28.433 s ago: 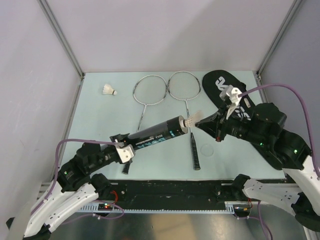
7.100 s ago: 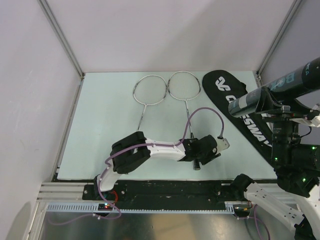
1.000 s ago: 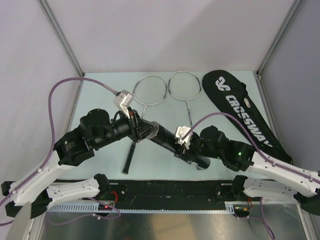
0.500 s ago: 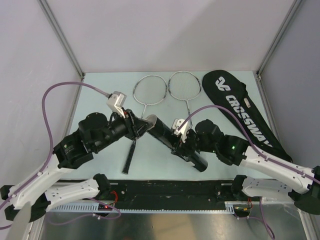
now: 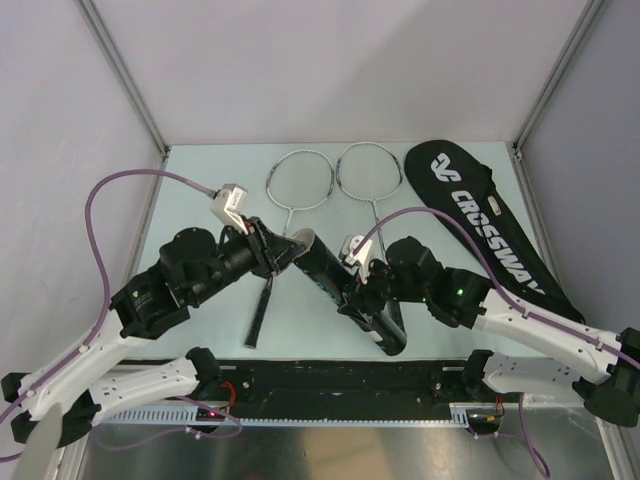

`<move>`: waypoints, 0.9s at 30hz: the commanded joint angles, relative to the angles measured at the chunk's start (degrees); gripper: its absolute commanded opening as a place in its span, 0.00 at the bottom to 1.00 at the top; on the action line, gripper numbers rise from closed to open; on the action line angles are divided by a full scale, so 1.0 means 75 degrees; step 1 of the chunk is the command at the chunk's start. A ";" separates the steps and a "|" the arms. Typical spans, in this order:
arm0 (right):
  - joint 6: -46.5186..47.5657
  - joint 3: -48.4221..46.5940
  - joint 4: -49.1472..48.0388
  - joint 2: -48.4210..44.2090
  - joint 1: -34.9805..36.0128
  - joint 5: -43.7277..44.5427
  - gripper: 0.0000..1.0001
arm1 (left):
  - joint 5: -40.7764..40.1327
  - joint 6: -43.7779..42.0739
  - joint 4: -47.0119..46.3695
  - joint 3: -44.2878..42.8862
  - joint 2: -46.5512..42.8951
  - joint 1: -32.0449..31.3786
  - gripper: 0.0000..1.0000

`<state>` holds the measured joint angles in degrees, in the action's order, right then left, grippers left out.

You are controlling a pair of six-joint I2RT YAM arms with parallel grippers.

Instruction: Pack up the badminton gear

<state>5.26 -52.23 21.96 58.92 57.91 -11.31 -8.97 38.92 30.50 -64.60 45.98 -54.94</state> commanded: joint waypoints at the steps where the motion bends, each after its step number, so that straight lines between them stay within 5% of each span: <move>1: -0.0864 -0.0548 -0.2720 -0.0028 -0.0202 -0.0153 0.18 | 0.0666 0.0245 0.1019 0.0337 0.0219 -0.0122 0.33; 5: -0.1052 -0.0548 -0.2777 0.0040 -0.0293 -0.0306 0.18 | 0.0374 -0.0006 0.1024 0.0014 0.0251 -0.0119 0.40; 12: -0.1453 -0.0548 -0.2380 -0.0047 -0.0355 -0.0197 0.18 | -0.0681 -0.1091 0.1027 -0.1633 0.0215 -0.0038 0.86; 15: -0.1712 -0.0547 -0.2405 -0.0113 -0.0418 -0.0212 0.18 | -0.0724 -0.1480 0.1019 -0.2163 0.0221 -0.0032 0.97; 27: -0.2844 -0.0548 -0.3728 -0.0031 -0.0435 -0.0885 0.21 | 0.0296 -0.1528 0.0151 -0.1233 0.0161 -0.0039 0.99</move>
<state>-11.53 -53.06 4.67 59.35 54.15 -14.61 -11.66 28.88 36.29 -77.21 45.98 -54.98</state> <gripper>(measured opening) 0.679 0.994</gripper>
